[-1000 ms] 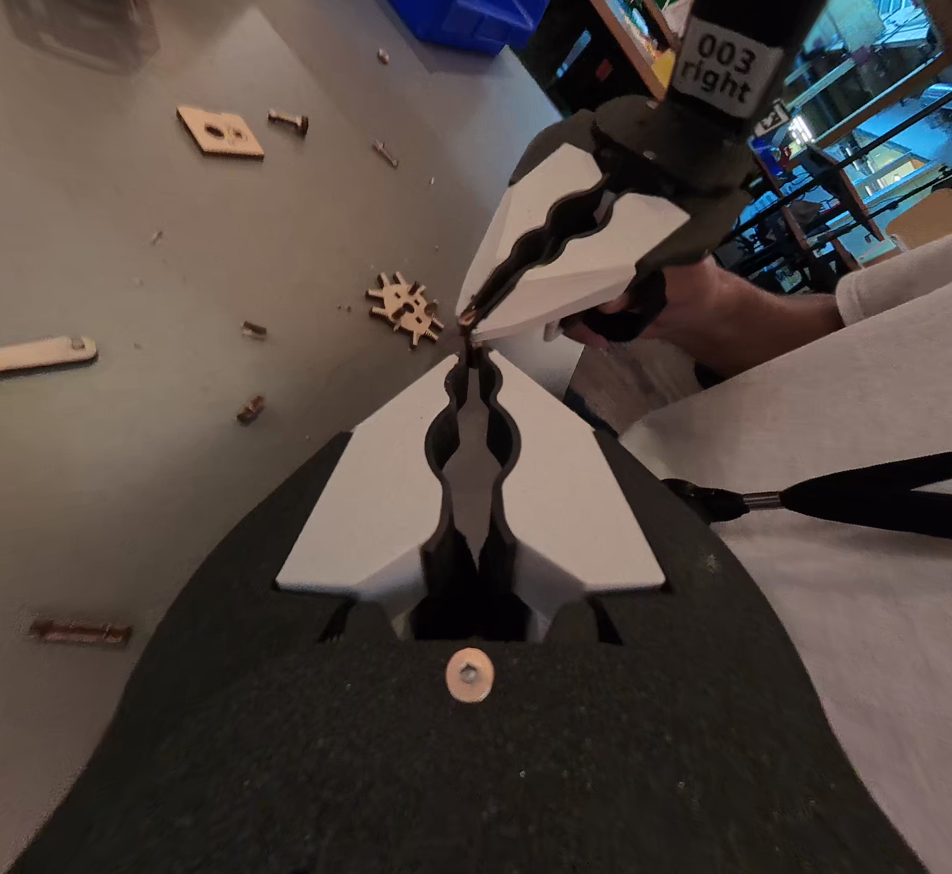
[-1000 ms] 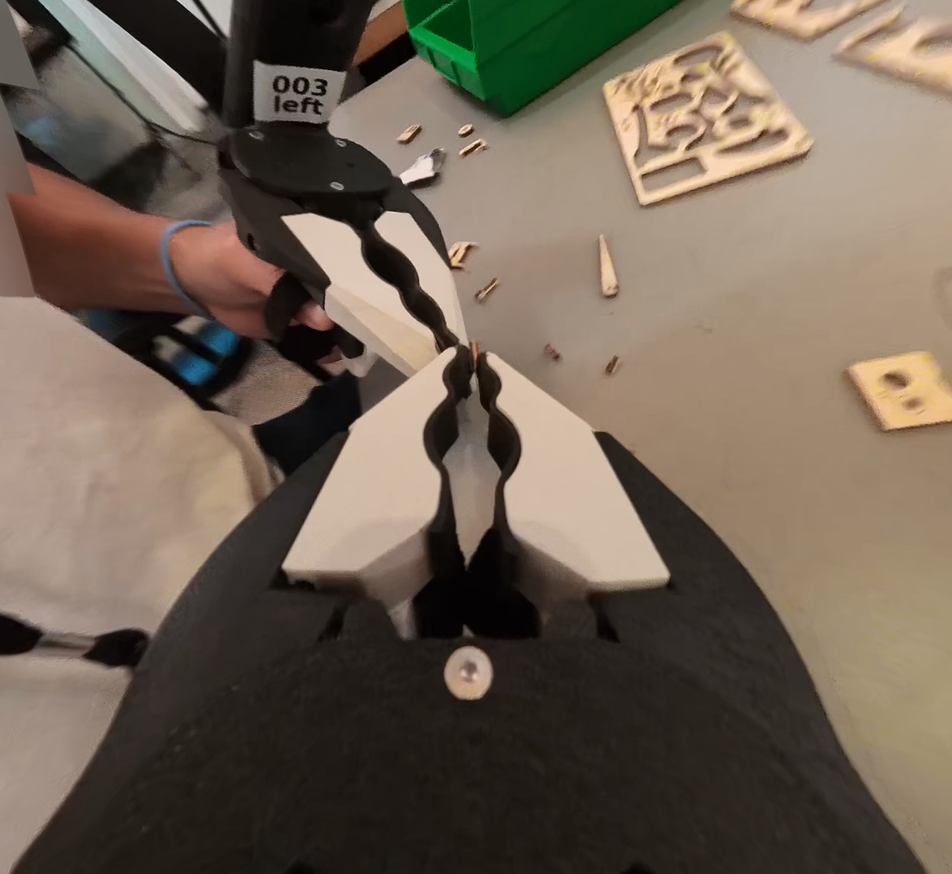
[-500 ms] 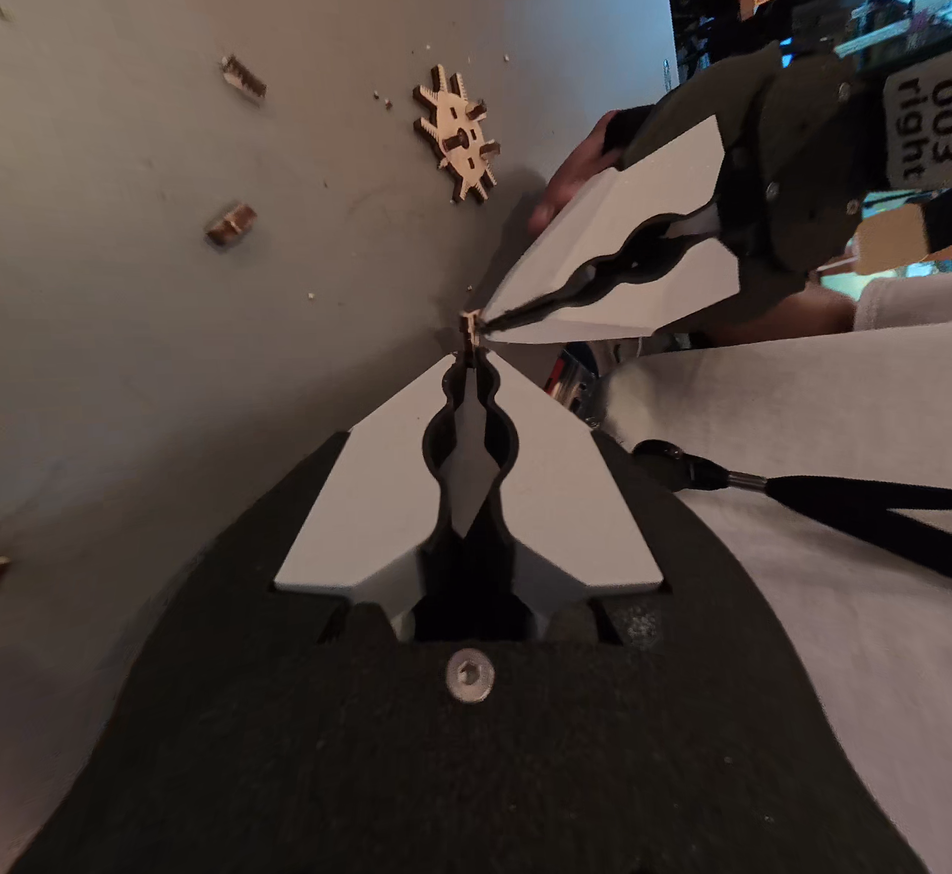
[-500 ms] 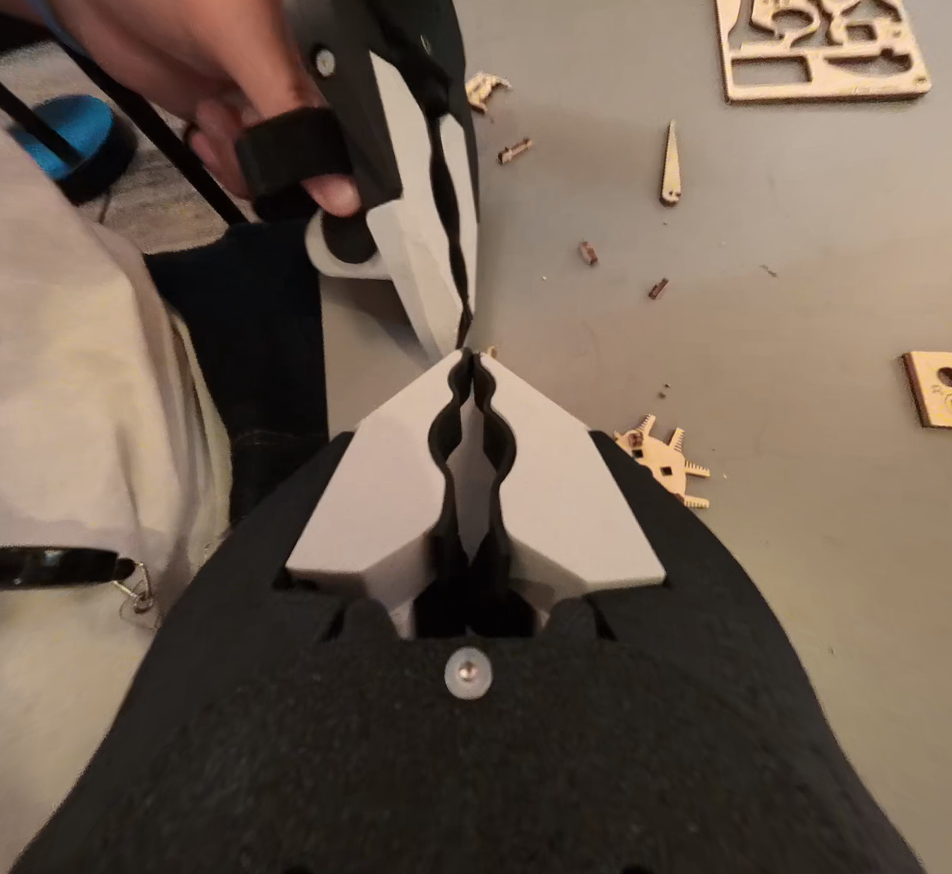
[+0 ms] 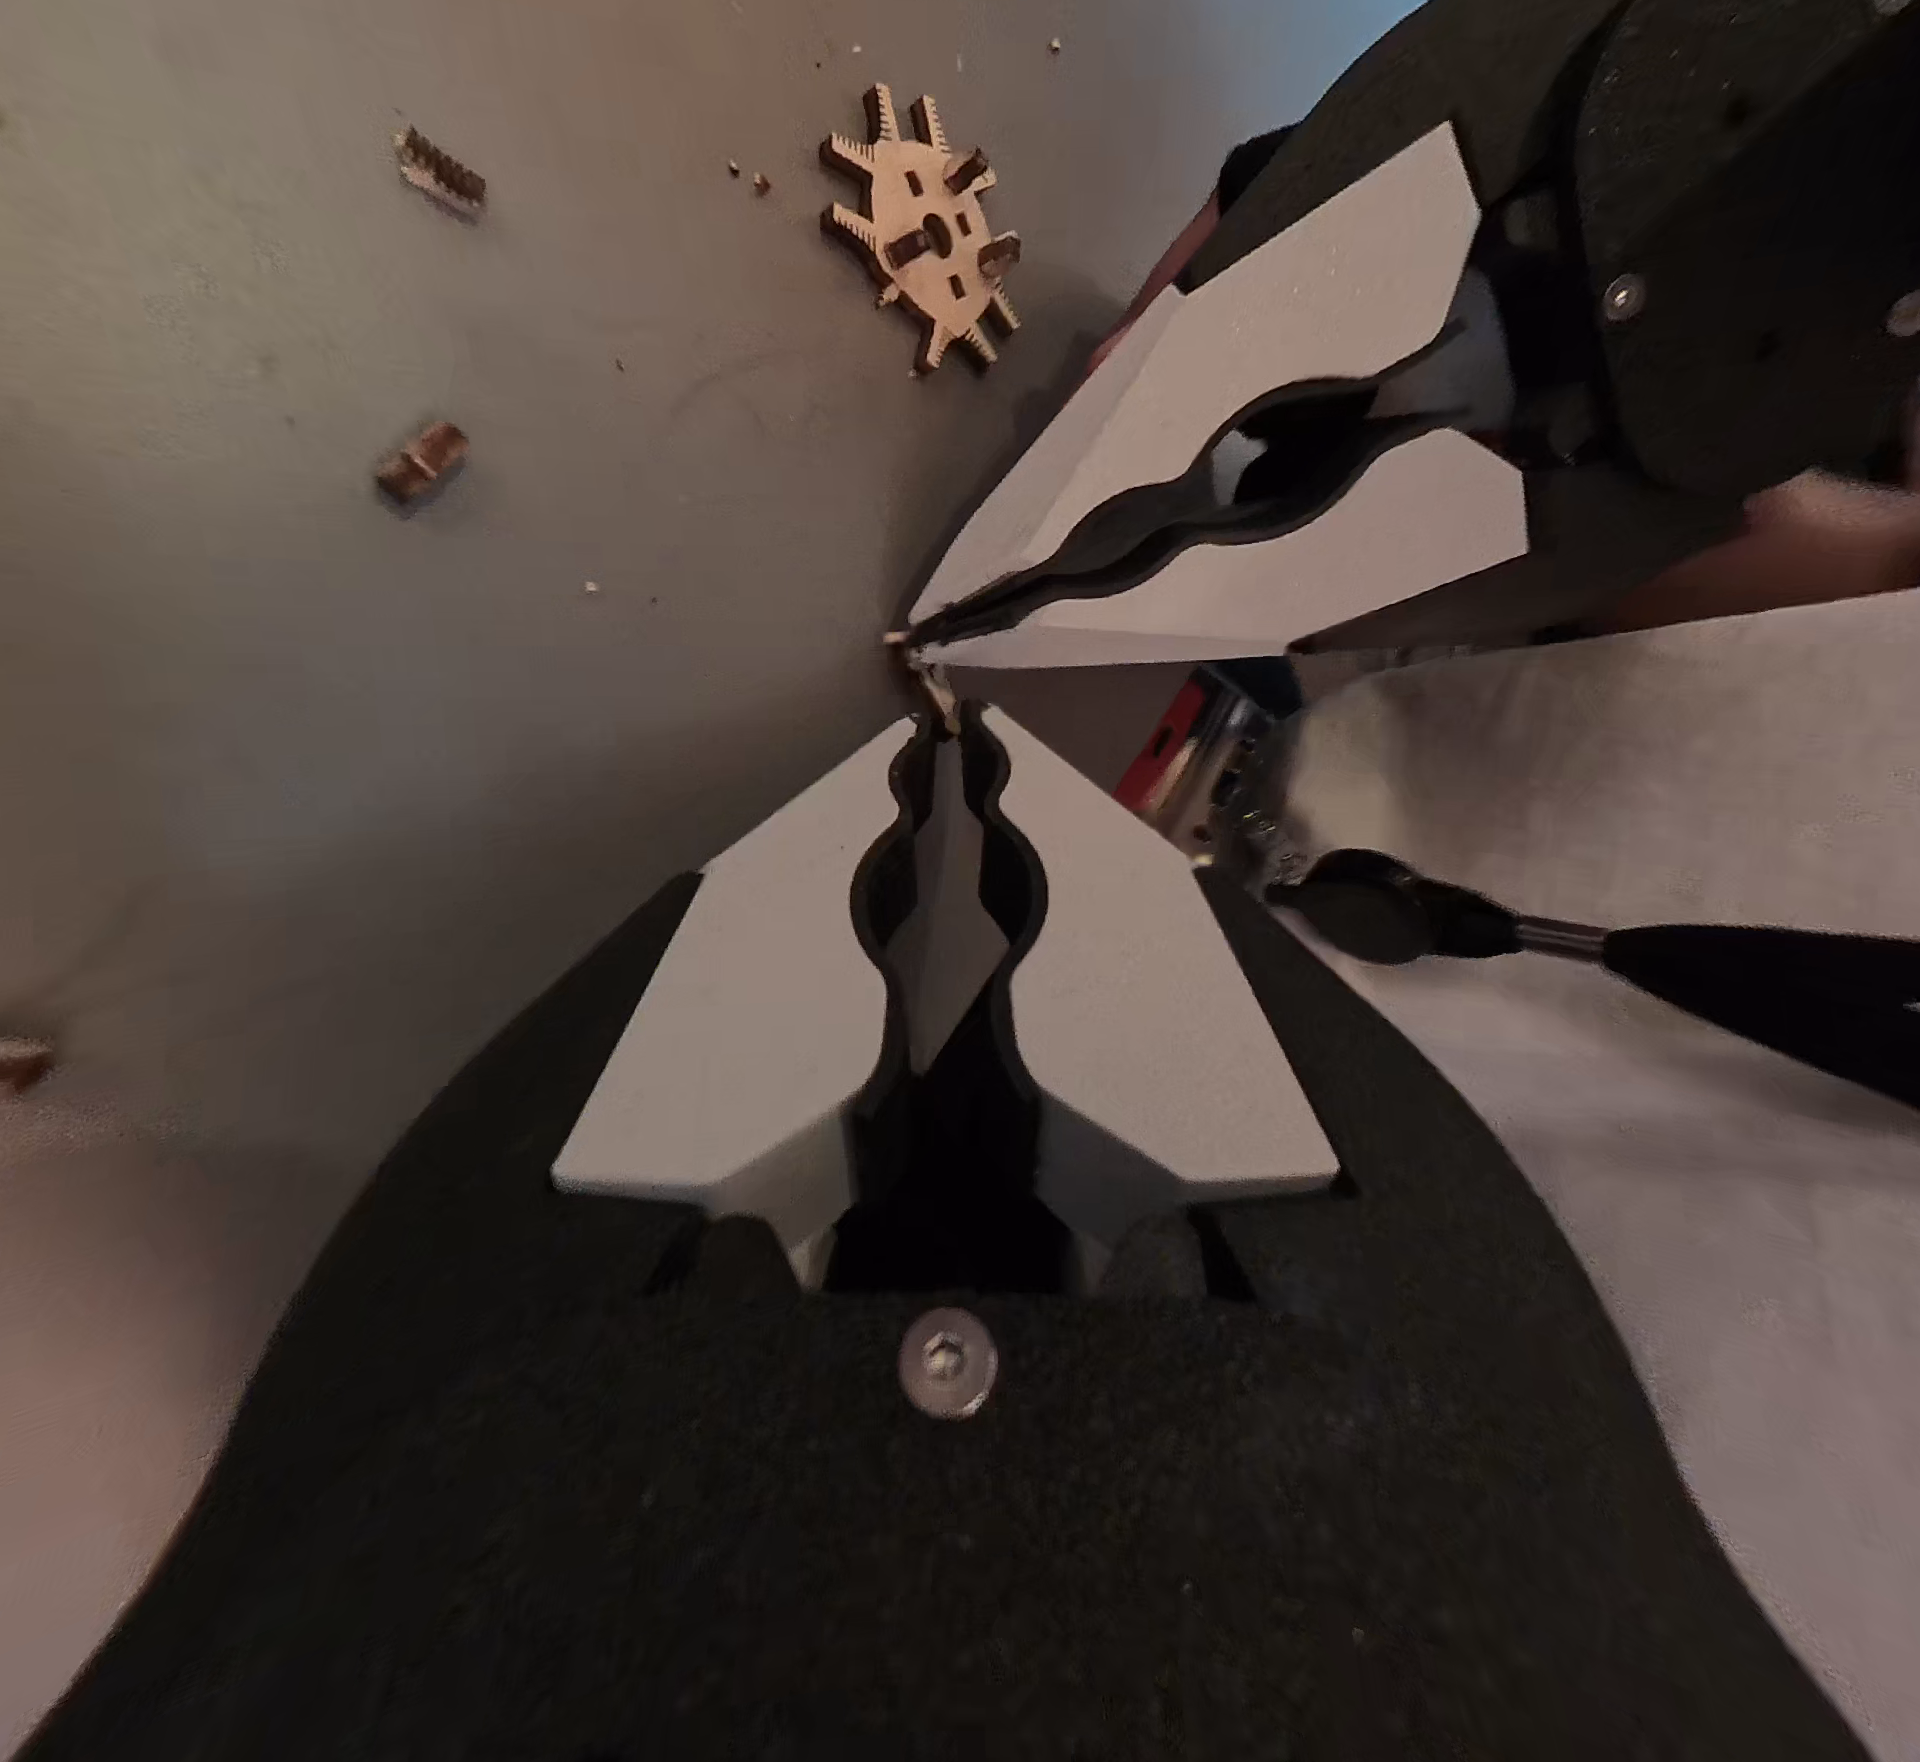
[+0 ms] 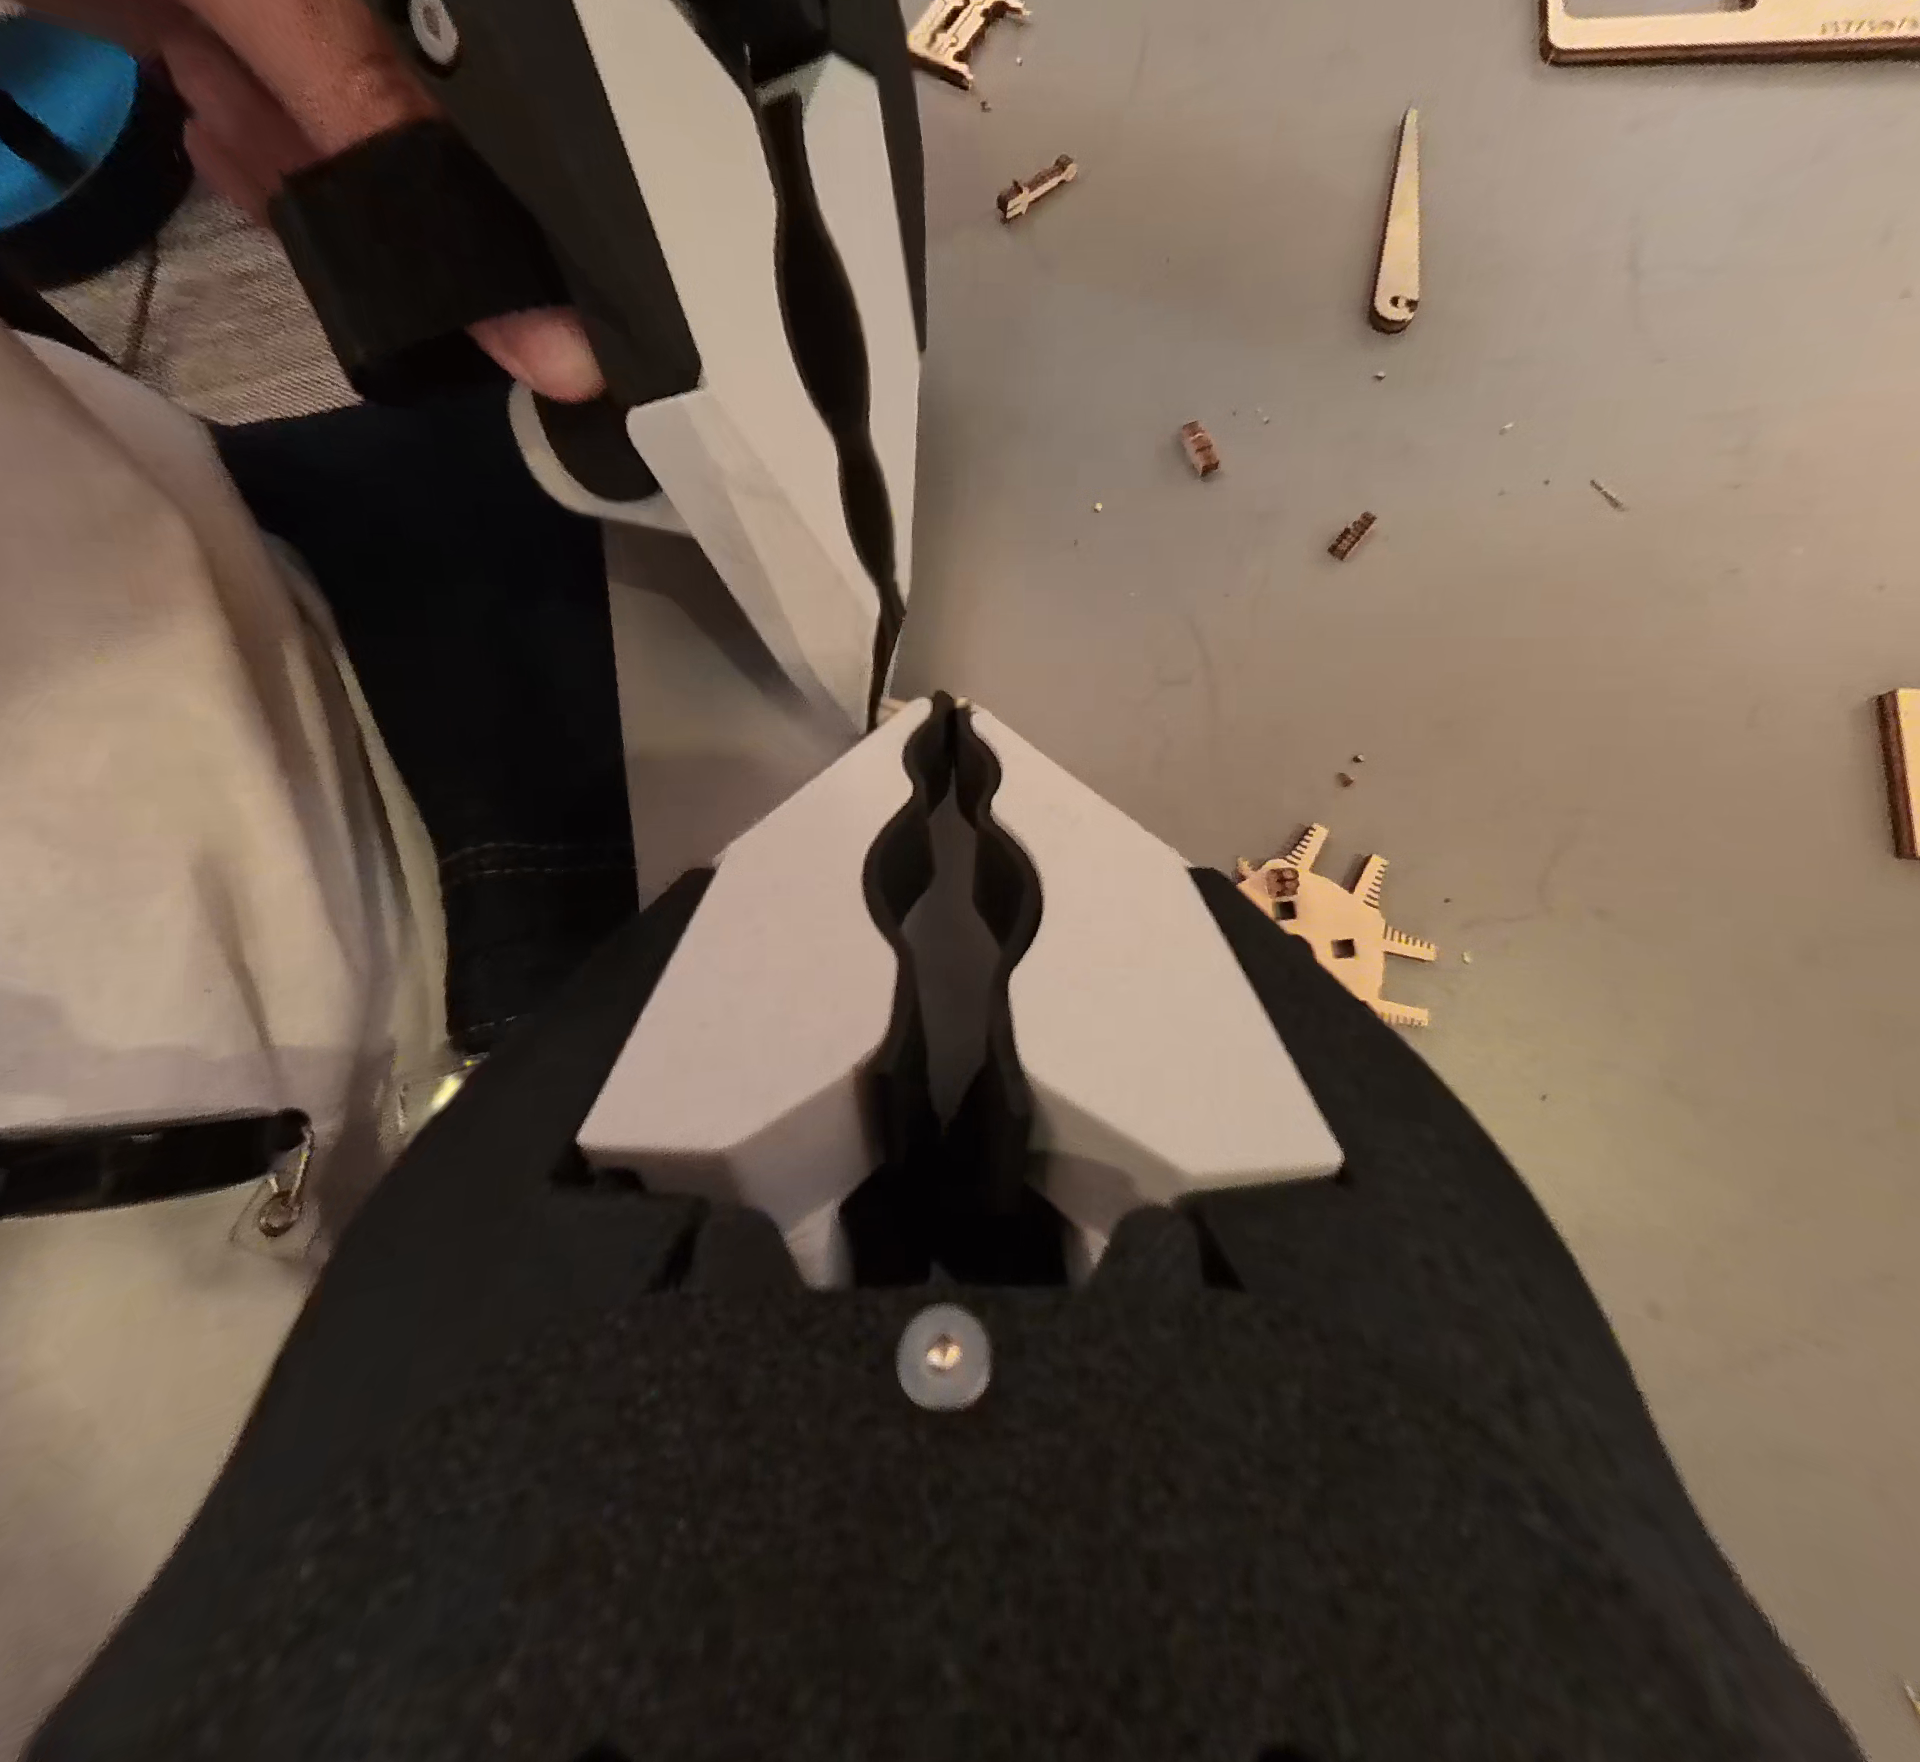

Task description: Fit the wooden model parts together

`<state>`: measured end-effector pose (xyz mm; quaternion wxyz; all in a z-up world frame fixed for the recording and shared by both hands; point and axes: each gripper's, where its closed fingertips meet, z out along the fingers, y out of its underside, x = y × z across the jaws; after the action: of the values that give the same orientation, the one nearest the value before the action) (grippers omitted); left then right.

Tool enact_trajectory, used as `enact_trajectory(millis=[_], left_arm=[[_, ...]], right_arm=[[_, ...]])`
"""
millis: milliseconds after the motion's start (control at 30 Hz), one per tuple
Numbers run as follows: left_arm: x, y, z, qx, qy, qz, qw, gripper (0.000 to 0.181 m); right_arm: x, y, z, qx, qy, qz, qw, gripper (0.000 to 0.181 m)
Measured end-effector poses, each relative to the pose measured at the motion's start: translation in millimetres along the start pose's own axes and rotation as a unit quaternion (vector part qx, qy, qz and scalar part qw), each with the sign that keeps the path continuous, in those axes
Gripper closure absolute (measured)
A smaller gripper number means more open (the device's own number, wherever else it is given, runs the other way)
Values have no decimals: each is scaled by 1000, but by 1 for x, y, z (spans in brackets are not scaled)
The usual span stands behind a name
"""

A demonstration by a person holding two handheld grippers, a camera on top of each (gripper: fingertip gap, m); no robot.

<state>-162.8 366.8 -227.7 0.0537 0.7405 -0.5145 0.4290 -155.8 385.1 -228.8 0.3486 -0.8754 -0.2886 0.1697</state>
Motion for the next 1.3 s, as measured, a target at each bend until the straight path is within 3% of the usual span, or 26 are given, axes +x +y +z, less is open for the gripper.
enact_trajectory(millis=[33, 167, 300, 433, 567, 800, 900, 1000, 1067, 1133, 1200, 1300], left_arm=[[-3, 1, -3, 1, -21, 18, 1000, 179], [-7, 6, -12, 4, -80, 92, 993, 176], [-5, 3, -13, 37, -100, 150, 983, 149], [-7, 0, -12, 58, -143, 212, 965, 149], [-10, 3, -9, 51, -183, 265, 945, 162], [-4, 5, -12, 67, -152, 256, 952, 164], [-6, 4, -14, 67, -153, 271, 948, 164], [-3, 2, -17, 76, -144, 273, 948, 165], [0, 1, -18, 85, -131, 268, 951, 166], [0, 3, -19, 83, -122, 263, 954, 166], [-4, 2, -22, 80, -128, 266, 952, 166], [-8, 3, -24, 68, -151, 308, 937, 166]], right_arm=[[-1, 0, 0, -2, 5, -10, 1000, 181], [-5, -1, 2, 7, -4, -2, 1000, 181], [-5, -1, 2, 14, -7, 3, 1000, 181], [-2, -2, 2, 29, -9, 48, 998, 181], [-3, -9, -9, 63, -23, 43, 997, 181], [-13, -3, -11, 42, -21, -29, 998, 180], [-5, -2, -8, 29, 36, -62, 997, 155], [-7, 4, -1, 10, 34, -62, 997, 140], [-8, 3, 1, 16, 18, -45, 999, 141], [-8, 3, 2, 20, 3, -35, 999, 155], [-9, 3, 2, 26, -6, -30, 999, 159], [-11, 2, -2, 34, -46, 29, 998, 159]])
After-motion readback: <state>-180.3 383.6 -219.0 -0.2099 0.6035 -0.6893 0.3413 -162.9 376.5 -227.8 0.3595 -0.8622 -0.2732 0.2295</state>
